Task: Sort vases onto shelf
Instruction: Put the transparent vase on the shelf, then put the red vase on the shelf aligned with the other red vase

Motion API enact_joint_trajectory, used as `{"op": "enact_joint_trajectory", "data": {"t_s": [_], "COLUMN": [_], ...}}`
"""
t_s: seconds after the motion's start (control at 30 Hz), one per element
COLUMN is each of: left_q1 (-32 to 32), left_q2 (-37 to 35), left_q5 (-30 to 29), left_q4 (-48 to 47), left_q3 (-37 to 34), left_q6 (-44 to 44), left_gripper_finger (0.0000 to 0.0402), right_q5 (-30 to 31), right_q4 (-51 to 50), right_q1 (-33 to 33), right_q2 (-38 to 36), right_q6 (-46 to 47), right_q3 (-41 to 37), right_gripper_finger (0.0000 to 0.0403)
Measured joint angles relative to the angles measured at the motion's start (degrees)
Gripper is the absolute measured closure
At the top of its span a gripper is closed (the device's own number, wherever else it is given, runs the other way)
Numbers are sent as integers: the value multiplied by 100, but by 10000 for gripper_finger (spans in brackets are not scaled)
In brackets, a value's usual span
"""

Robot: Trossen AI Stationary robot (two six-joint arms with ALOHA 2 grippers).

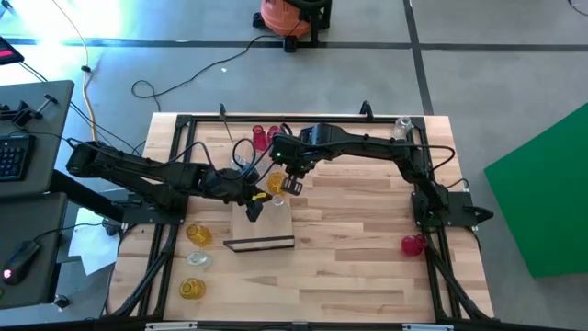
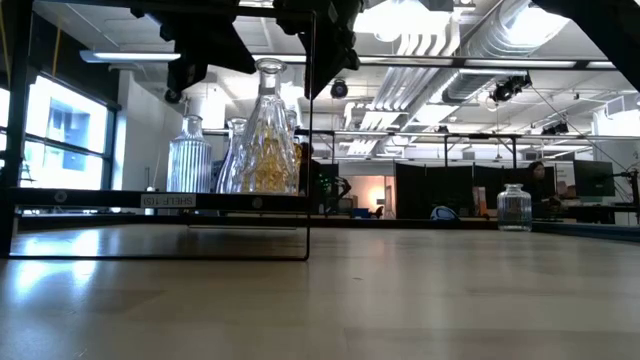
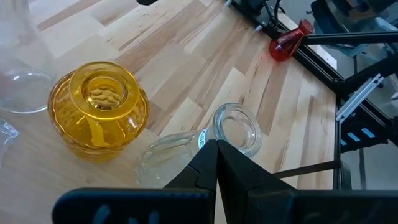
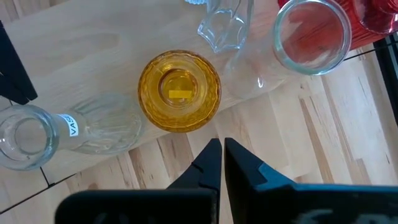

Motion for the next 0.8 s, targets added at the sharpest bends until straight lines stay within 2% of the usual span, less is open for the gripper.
{"op": "enact_joint_trajectory", "data": {"t_s": [0.27, 0.57, 0.8], "left_q1": [0, 230, 401], "left_q2": [-416, -2097, -3214], "left_q5": [-103, -644, -674], "left_q4": [-134, -1165, -1546], "left_q3": [0, 2, 4], "left_q6": [228, 380, 347], "left_gripper_finger": [401, 401, 401], "right_q5": [-29, -38, -150], "right_q4": [-67, -227, -892], "right_q1": [-1, -10, 45], "right_q2": [0, 2, -56], "right_q6": [0, -134, -68], "right_q3": [0, 0, 10], "right_gripper_finger": [403, 403, 403]}}
